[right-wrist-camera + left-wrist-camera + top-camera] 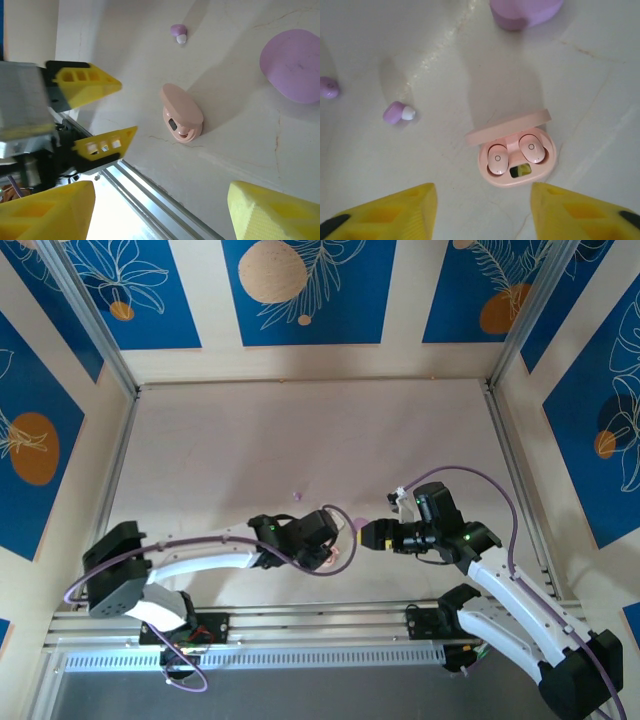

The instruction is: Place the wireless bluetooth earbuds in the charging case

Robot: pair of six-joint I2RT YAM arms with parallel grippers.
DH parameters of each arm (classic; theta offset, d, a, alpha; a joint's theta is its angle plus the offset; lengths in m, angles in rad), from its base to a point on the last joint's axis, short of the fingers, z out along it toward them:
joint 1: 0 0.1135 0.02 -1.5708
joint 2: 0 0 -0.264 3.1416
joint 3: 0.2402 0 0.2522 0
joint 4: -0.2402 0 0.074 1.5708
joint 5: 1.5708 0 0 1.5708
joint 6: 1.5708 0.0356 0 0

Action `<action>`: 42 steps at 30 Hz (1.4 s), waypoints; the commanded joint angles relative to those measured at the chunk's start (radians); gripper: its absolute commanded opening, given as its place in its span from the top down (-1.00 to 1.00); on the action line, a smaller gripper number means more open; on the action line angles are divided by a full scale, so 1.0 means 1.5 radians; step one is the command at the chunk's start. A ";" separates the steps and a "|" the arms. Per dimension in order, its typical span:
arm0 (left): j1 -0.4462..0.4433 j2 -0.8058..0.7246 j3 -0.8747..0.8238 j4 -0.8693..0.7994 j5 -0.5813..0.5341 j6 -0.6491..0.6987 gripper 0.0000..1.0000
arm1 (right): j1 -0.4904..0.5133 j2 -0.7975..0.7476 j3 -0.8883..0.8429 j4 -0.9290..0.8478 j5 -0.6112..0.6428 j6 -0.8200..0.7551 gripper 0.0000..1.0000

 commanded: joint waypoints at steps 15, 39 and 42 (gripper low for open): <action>0.102 -0.245 -0.199 0.055 0.116 -0.203 -0.99 | 0.146 0.087 0.030 0.032 0.046 0.003 -0.41; 0.127 -0.251 -0.372 0.321 0.325 -0.466 -0.33 | 0.185 0.186 0.115 -0.046 0.125 0.017 -0.38; 0.106 -0.200 -0.349 0.330 0.306 -0.473 0.10 | 0.148 0.201 0.126 -0.055 0.108 -0.006 -0.32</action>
